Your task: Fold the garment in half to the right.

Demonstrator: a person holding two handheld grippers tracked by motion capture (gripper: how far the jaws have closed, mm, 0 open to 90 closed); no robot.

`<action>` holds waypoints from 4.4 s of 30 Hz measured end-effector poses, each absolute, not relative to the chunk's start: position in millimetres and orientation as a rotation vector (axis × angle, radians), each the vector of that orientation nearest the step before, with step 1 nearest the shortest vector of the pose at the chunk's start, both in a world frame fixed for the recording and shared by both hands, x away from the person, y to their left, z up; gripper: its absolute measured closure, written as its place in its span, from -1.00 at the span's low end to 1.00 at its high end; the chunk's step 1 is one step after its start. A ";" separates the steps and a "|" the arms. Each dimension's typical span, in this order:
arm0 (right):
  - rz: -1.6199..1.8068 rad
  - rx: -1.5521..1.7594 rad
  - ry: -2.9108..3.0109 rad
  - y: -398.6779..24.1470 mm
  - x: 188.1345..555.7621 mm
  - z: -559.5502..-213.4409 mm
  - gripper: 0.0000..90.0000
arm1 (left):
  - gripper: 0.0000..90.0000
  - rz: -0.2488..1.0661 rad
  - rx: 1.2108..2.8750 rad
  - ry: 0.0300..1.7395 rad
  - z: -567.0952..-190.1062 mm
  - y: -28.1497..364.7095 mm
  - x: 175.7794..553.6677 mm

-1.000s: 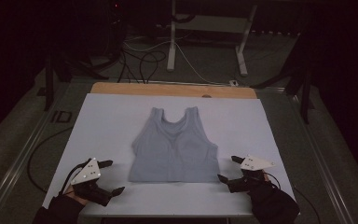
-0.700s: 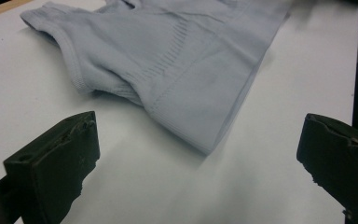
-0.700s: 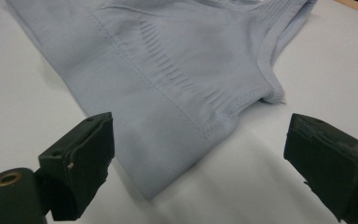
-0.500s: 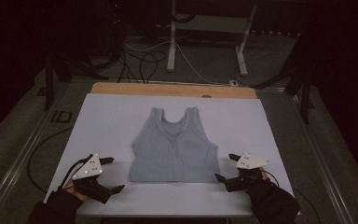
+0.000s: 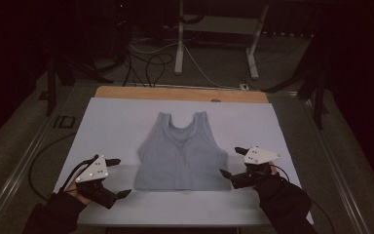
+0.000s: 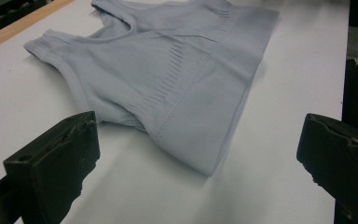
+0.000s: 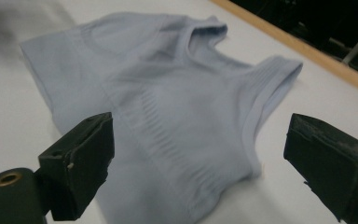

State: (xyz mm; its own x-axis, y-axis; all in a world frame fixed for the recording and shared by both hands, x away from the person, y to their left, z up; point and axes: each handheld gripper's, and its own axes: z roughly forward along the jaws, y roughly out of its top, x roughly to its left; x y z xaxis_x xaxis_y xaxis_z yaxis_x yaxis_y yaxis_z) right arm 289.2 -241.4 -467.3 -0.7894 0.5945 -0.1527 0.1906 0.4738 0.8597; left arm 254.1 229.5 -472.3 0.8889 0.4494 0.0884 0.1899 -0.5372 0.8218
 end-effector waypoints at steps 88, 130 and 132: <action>1.295 0.396 2.474 -76.1 409.0 -463.1 -0.81 | 0.26 0.208 2.411 0.554 -526.7 175.9 292.4; 1.122 0.887 2.486 -17.2 500.6 -473.3 -0.46 | 0.89 0.261 2.378 0.556 -512.3 169.8 289.2; 1.098 0.909 2.488 -12.6 505.8 -473.8 -0.43 | 0.89 0.263 2.377 0.557 -512.4 170.3 289.4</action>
State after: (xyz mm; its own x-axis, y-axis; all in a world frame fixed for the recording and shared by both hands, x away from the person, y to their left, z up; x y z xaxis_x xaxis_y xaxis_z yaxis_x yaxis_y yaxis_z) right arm 505.8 -12.6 -473.8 -0.7656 0.6433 0.0033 0.4362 0.5153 0.7378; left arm 289.4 170.3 -512.4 0.8885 0.4572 0.0399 0.3217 -0.6825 0.6562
